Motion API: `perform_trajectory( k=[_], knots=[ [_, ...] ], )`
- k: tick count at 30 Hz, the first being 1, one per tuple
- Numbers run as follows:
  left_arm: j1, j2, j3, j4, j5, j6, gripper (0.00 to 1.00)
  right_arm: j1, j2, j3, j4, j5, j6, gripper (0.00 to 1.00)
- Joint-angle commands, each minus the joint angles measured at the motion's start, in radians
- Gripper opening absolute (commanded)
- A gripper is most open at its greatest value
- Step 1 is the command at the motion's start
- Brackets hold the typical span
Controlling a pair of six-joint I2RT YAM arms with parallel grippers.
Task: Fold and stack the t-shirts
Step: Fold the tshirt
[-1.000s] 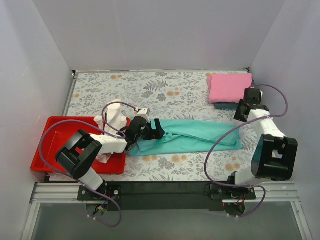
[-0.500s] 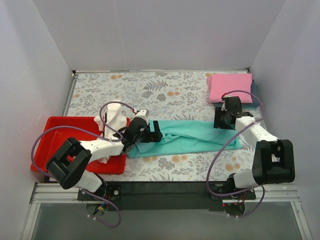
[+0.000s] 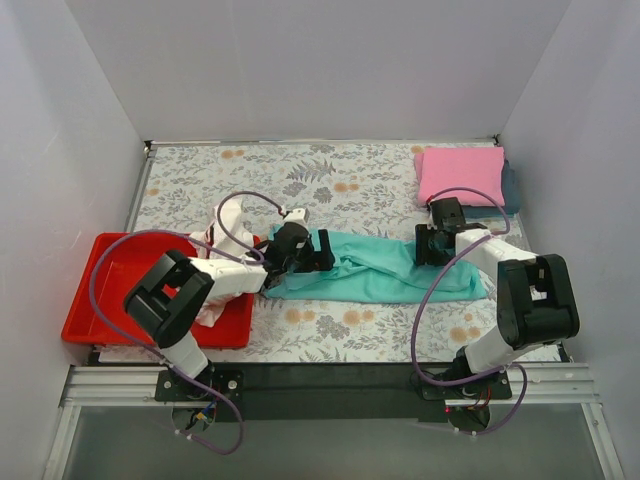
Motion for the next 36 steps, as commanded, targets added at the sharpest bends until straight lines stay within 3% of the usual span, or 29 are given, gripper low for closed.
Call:
perform_trajectory(
  k=[1, 10, 18, 36],
  knots=[
    [0.001, 0.096, 0.049, -0.047, 0.003, 0.08, 0.9, 0.008, 0.029, -0.009, -0.009, 0.02, 0.02, 0.45],
    [0.102, 0.252, 0.238, -0.071, 0.029, 0.195, 0.91, 0.052, 0.095, -0.003, -0.057, 0.047, 0.028, 0.45],
    [0.209, 0.366, 0.397, -0.099, 0.058, 0.254, 0.91, 0.101, 0.04, -0.033, -0.092, 0.044, 0.071, 0.45],
    [0.215, 0.623, 0.775, -0.091, 0.248, 0.354, 0.91, 0.414, -0.065, -0.09, -0.136, -0.005, 0.253, 0.46]
  ],
)
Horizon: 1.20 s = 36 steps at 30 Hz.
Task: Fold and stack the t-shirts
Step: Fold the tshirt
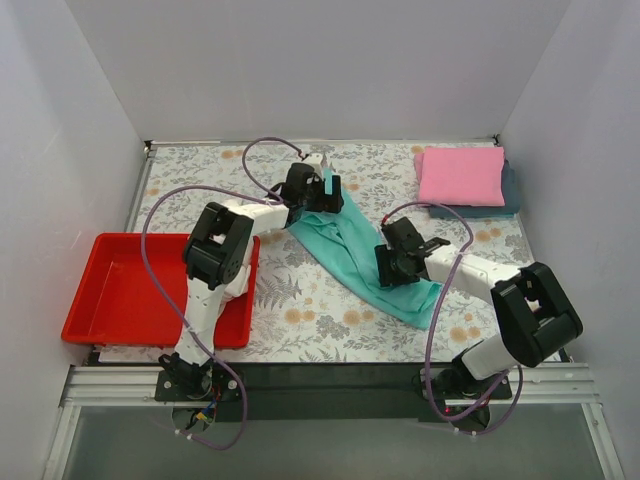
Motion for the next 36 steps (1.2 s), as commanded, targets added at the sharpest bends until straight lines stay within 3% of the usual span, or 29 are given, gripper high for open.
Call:
perform_trajectory(
  k=[1, 11, 21, 30, 36],
  knots=[
    [0.006, 0.054, 0.066, -0.067, 0.073, 0.019, 0.91, 0.07, -0.02, -0.041, -0.11, -0.062, 0.095, 0.46],
    [-0.005, 0.117, 0.156, 0.013, 0.193, 0.01, 0.9, 0.172, -0.144, -0.031, -0.107, -0.096, 0.099, 0.46],
    [-0.03, -0.049, 0.205, 0.038, 0.241, 0.014, 0.9, 0.175, -0.31, 0.028, -0.105, 0.022, -0.006, 0.5],
    [-0.031, -0.304, 0.046, -0.047, 0.126, 0.056, 0.9, 0.175, -0.414, 0.019, -0.13, 0.142, -0.081, 0.55],
    [-0.025, -0.447, -0.159, -0.093, -0.002, 0.028, 0.9, 0.173, -0.448, -0.012, -0.128, 0.13, -0.087, 0.56]
  ],
)
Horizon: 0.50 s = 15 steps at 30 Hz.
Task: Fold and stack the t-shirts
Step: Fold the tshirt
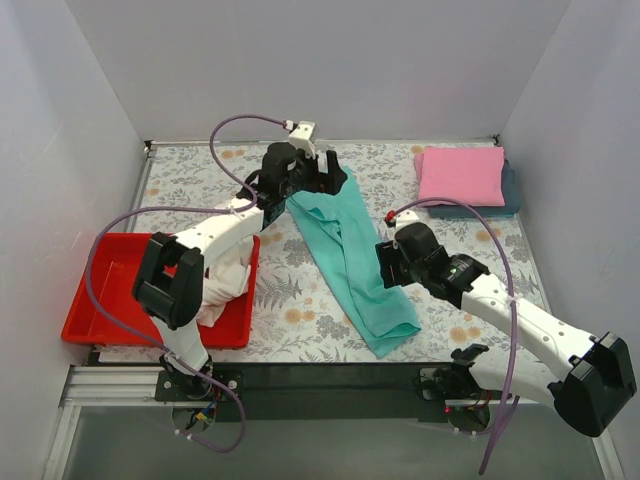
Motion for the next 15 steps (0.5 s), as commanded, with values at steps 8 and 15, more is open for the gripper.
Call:
perform_trajectory(
  k=[8, 15],
  knots=[
    [0.025, -0.032, -0.198, -0.063, -0.082, -0.059, 0.9, 0.0, -0.026, -0.094, 0.034, -0.058, -0.007, 0.56],
    [0.025, 0.073, -0.181, -0.046, -0.062, -0.077, 0.9, 0.002, -0.02, -0.196, 0.115, -0.144, 0.047, 0.56]
  ],
)
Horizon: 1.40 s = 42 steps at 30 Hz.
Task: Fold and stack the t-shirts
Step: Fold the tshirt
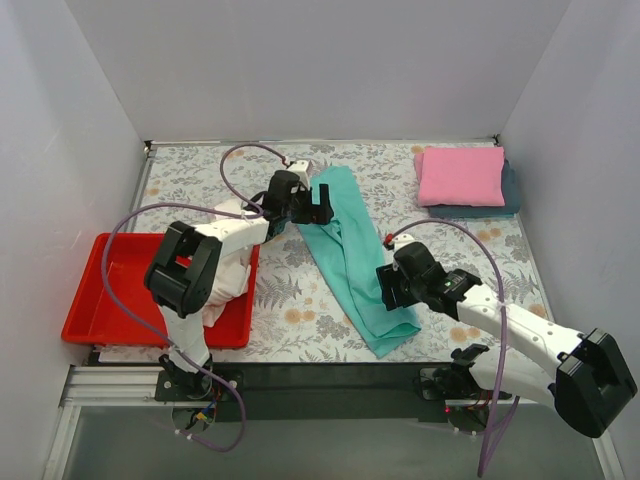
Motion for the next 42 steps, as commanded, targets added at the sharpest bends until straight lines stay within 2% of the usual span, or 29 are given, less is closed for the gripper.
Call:
perform_trajectory(
  k=[1, 7, 16, 29, 37, 42],
  knots=[
    [0.002, 0.036, 0.03, 0.015, 0.011, -0.013, 0.9, 0.002, -0.005, -0.044, 0.085, -0.069, 0.037, 0.56],
    [0.002, 0.129, 0.07, 0.036, 0.034, -0.017, 0.9, 0.002, 0.02, -0.104, 0.098, -0.113, 0.068, 0.54],
    [0.002, 0.281, 0.213, 0.061, 0.063, -0.014, 0.9, 0.024, 0.046, -0.156, 0.124, -0.23, 0.134, 0.54],
    [0.005, 0.465, 0.433, 0.073, 0.112, 0.041, 0.9, 0.097, 0.164, -0.115, 0.211, -0.224, 0.192, 0.53],
    [0.007, 0.482, 0.549, 0.05, 0.123, 0.075, 0.9, 0.112, 0.227, -0.041, 0.217, -0.195, 0.162, 0.54],
    [0.004, 0.369, 0.512, 0.061, 0.129, 0.086, 0.9, 0.113, 0.173, 0.003, 0.202, -0.184, 0.137, 0.56]
  ],
)
